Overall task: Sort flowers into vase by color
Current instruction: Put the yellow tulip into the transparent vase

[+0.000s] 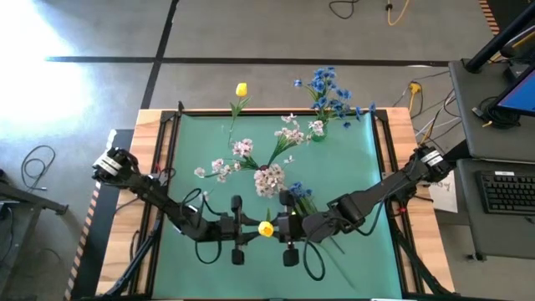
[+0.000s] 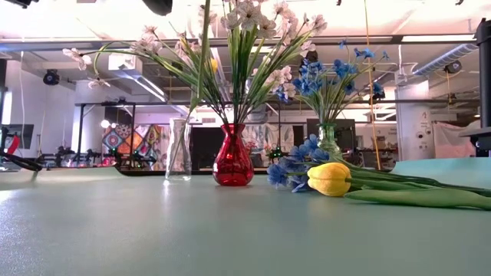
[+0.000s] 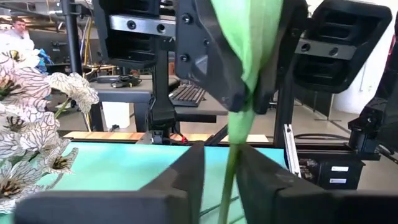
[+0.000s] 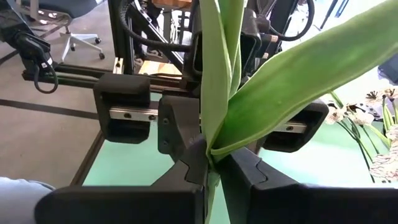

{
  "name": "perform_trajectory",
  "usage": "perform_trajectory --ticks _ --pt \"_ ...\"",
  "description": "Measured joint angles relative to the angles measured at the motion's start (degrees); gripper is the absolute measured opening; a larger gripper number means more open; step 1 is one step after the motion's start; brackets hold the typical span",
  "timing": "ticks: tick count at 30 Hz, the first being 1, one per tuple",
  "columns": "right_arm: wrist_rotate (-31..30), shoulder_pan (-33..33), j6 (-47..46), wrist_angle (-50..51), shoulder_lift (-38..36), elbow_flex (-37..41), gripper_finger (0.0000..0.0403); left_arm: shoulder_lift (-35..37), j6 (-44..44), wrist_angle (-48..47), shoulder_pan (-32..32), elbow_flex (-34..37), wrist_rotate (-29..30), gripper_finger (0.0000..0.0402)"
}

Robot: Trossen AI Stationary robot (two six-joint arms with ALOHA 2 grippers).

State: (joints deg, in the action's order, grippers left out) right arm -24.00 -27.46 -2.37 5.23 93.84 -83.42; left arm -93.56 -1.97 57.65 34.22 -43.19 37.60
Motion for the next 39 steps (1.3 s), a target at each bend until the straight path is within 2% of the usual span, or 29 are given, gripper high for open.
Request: perform_trajectory --ticks 3,5,9,18,23,30,39 --pt "-0.1 0.0 -0.1 0.0 0.0 0.0 0.0022 0.0 -0.4 -0.3 0.0 -0.1 0.1 0.0021" --pt "-0.2 0.0 -0.1 0.0 0.0 0.0 0.0025 0.0 -0.5 -0.3 0.0 -0.2 0.6 0.0006" --pt "-0.2 0.0 0.0 0.0 0.0 0.0 0.0051 0.0 -0.6 -0.3 0.0 -0.2 0.7 0.0003" --pt "0.0 0.0 -0.8 0.6 -0.1 -0.3 0.0157 0.0 -0.7 -0.2 0.0 -0.2 1.0 0.0000" --pt "0.1 0.0 -0.7 1.6 -1.9 -0.8 0.0198 1.2 -2.7 0.1 0.7 -0.2 1.1 0.0000" --pt "0.1 0.0 -1.9 7.6 -5.6 -1.3 0.0226 6.5 -8.3 0.4 2.6 -0.2 1.0 0.0000" --pt "0.1 -0.2 -3.0 11.5 -7.8 -1.3 0.0235 21.0 -19.7 -2.6 2.9 -0.2 1.4 0.0000"
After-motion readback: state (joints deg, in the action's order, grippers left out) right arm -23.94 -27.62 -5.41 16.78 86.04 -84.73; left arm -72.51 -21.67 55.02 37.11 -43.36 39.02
